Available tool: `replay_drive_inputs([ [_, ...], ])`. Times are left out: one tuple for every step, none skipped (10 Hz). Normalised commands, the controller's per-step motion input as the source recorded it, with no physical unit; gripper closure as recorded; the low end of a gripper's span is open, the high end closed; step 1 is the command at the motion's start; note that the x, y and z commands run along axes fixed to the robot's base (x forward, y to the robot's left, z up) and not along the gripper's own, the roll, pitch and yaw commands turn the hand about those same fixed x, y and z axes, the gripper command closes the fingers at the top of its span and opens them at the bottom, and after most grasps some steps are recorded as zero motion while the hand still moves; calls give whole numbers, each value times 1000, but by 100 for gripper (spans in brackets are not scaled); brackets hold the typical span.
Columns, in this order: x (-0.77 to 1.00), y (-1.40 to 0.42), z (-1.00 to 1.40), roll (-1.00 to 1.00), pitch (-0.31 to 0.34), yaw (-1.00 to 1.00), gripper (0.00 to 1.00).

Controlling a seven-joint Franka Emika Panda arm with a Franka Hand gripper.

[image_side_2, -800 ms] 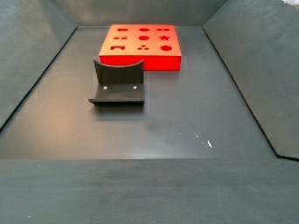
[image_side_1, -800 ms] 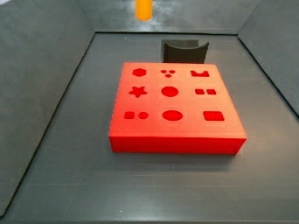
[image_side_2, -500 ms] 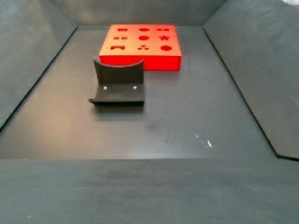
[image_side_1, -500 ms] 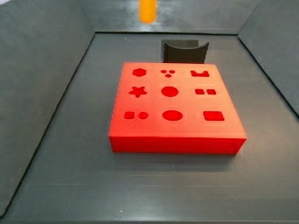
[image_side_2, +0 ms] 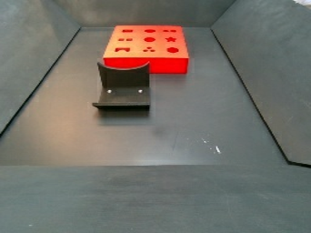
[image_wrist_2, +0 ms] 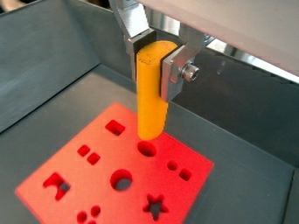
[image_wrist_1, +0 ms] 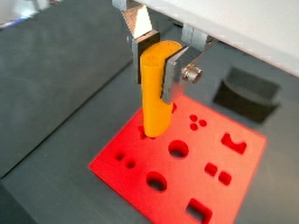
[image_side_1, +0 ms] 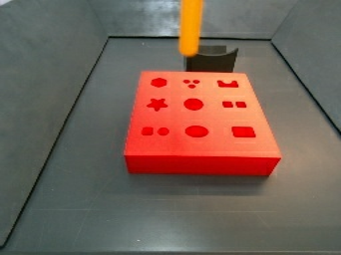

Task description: Insert the oval object.

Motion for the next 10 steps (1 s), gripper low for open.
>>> replay_drive_inputs([
  [329,-174,-337,0,0,-709,100],
  [460,-117,-291,0,0,-609,100],
  [429,-111,-297,0,0,-631,100],
  [411,-111,-269,0,0,-654,100],
  [409,-109,-254,0,0,-663,100],
  [406,-91,-251,0,0,-677,100],
  [363,-69,-266,0,0,-711,100],
  [254,0,-203,0,6,-797,100],
  [143,0,-134,-11,27,-883,100],
  [191,0,-123,-11,34,-840,100],
])
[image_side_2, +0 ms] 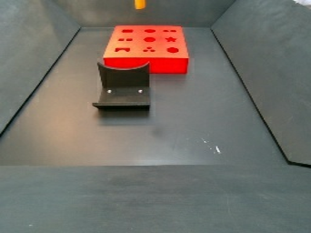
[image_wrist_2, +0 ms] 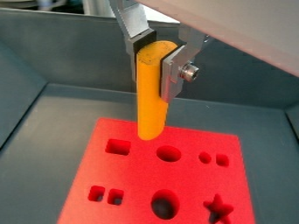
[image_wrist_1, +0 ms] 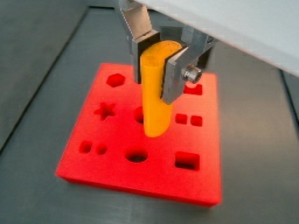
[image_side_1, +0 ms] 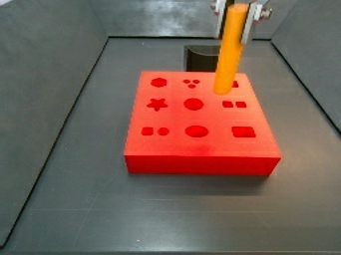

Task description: Insert the oval object.

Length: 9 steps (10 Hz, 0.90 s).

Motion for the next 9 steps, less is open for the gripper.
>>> replay_drive_inputs([
  [40,0,-149,0,50,-934,100],
  [69,0,-137,-13,21,-949,100],
  [86,0,-174,-1,0,-951,100],
  [83,0,-234,0,0,-954,100],
  [123,0,-243,0,0,-946,100],
  [163,0,-257,0,0,-929,100],
  [146,0,-243,0,0,-940,100],
  [154,0,-180,0,0,-937,100],
  [183,-40,-154,-44,0,-874,100],
])
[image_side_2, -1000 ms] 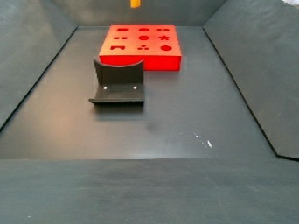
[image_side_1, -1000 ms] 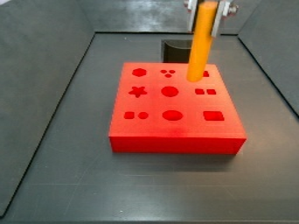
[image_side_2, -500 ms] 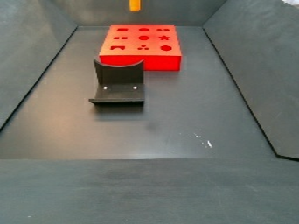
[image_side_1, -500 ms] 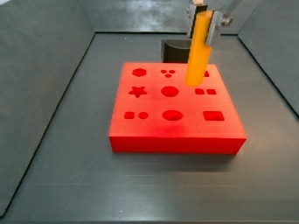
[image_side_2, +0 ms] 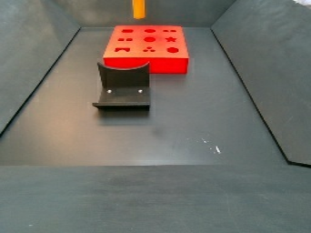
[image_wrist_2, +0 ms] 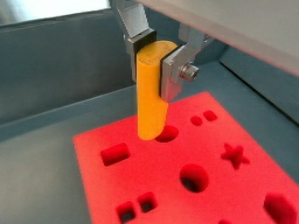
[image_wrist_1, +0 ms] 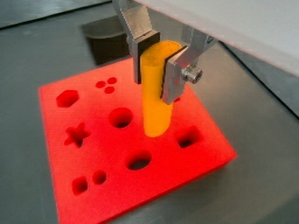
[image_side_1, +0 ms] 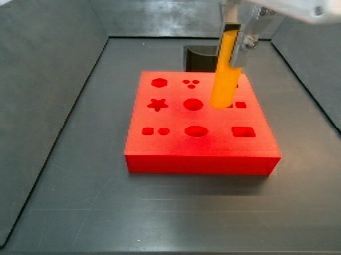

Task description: Insert the oval object.

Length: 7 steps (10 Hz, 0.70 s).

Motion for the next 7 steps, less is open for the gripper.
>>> replay_drive_inputs([
  [129,-37,-166,-39,0,-920,100],
  [97,-37,-166,-37,0,-943,100],
  [103,-109,-131,-3,-13,-903,100],
  [17,-174,-180,0,-34,-803,100],
  [0,-191,-209,97,-7,-820,100],
  [0,-169,-174,144,0,-780,100],
  [-226,-26,-74,144,0,-594,100],
])
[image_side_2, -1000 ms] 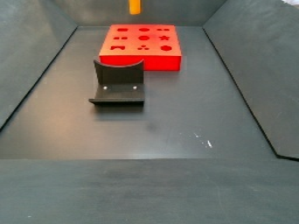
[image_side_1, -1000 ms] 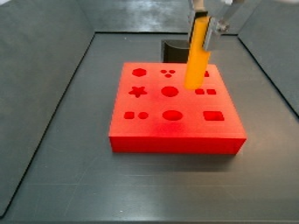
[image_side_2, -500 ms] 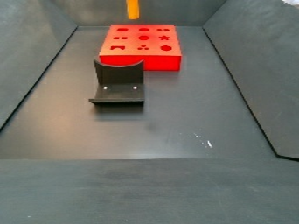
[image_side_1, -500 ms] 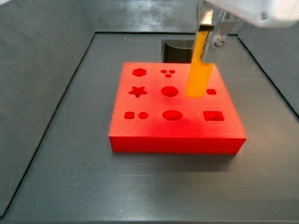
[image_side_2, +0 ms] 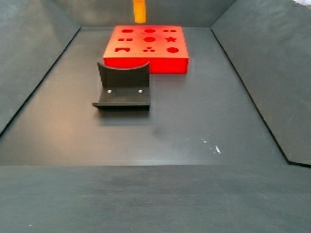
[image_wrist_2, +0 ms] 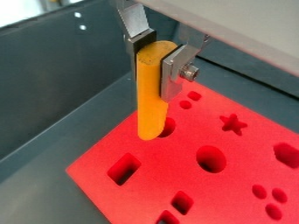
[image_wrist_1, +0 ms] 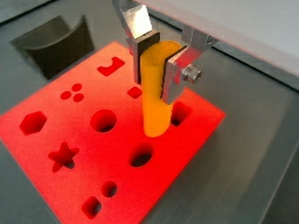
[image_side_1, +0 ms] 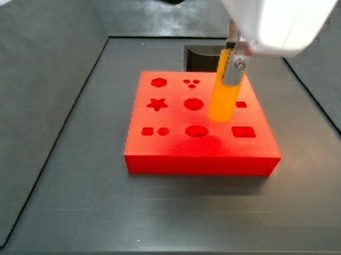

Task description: Insert the oval object.

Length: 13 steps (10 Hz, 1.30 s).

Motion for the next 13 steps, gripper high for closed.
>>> replay_drive_inputs([
  [-374,0,-20,116,0,-411,100],
  [-371,57,-17,81,0,-363,100],
  [-469,86,-80,26,0,-297,100],
  [-280,0,-3,0,-34,-166,100],
  [0,0,-89,-7,-70,-14,100],
  [120,-40,-137,-24,-69,0,100],
  [157,0,-186,-61,-83,0,100],
  [0,0,-186,-67,-86,0,100],
  [-9,0,-171,-41,-80,-14,100],
  [-11,0,-131,-40,-79,-11,100],
  [0,0,-111,-29,-64,0,100],
  [123,0,-160,-17,-41,0,100],
  [140,0,-180,0,-26,0,100],
])
